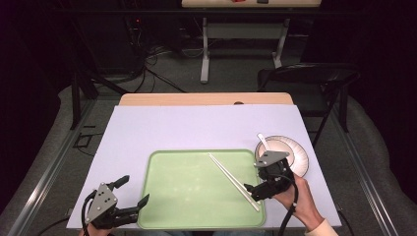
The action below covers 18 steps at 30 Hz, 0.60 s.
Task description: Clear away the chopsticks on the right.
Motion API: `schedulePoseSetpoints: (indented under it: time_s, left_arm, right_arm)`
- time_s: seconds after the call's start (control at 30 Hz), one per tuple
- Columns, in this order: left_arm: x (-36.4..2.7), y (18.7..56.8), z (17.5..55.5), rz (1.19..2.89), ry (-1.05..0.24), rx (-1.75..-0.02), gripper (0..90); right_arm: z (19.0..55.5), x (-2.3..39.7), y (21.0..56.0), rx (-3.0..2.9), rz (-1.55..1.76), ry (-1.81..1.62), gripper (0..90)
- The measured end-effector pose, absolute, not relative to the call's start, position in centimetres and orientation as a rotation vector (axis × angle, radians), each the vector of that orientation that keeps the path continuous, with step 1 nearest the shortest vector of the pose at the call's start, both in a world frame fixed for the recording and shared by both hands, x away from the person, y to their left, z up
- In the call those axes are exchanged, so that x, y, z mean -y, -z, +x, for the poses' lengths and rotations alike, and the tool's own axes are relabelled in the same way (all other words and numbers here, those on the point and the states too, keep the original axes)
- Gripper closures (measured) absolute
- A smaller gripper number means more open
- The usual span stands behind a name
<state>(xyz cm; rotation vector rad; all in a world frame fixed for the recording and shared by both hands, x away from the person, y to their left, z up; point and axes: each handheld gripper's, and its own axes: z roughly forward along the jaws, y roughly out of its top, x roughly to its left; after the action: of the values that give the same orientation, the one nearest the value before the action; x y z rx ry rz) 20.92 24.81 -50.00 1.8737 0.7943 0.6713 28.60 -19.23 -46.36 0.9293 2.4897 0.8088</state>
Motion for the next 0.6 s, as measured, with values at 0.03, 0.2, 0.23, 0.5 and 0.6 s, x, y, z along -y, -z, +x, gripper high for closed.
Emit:
schedulePoseSetpoints:
  time_s: [0.03, 0.2, 0.23, 0.5, 0.6]
  left_arm:
    - [-24.8, 50.0, 20.9, 1.871, -0.671, -0.797, 15.7]
    - [-24.8, 50.0, 20.9, 1.872, -0.67, -0.796, 15.7]
    - [-24.8, 50.0, 20.9, 1.872, -0.671, -0.796, 15.7]
    - [-24.8, 50.0, 20.9, 1.869, -0.669, -0.8, 15.7]
    - [-24.7, 50.0, 21.0, 1.871, -0.67, -0.799, 15.7]
  right_arm:
    - [27.5, 20.2, 45.7, -2.43, 0.904, -0.865, 1.8]
    - [24.9, 22.2, 45.4, -2.276, 0.855, -0.976, 0.0]
    - [24.3, 22.5, 45.4, -2.254, 0.843, -0.995, 0.0]
    - [20.6, 25.5, 48.0, -2.177, 0.85, -1.091, 0.0]
    - [19.8, 26.0, 49.0, -2.189, 0.887, -1.092, 0.0]
